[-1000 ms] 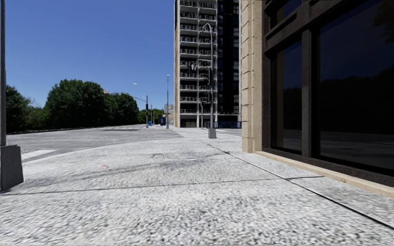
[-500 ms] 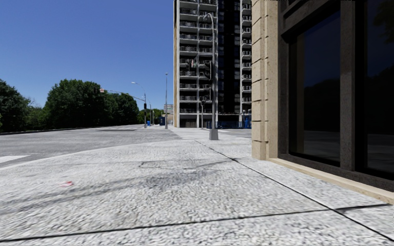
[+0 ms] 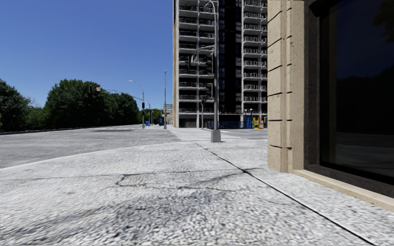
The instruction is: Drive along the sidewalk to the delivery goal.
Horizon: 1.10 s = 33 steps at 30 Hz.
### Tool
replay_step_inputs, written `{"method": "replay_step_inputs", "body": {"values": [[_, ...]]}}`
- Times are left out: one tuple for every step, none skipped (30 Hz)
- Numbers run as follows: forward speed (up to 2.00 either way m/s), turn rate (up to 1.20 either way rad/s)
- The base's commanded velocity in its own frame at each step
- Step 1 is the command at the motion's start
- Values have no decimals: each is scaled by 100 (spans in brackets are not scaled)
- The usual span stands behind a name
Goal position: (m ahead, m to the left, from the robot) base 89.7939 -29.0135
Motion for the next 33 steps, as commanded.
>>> {"method": "replay_step_inputs", "body": {"values": [[200,0],[200,0],[200,0],[200,0],[200,0],[200,0],[200,0],[200,0],[200,0],[200,0],[200,0],[200,0],[200,0],[200,0],[200,0],[200,0],[200,0],[200,0],[200,0],[200,0],[200,0],[200,0],[200,0],[200,0],[200,0],[200,0],[200,0],[200,0],[200,0],[200,-1],[200,-2],[200,-2],[200,-2]]}}
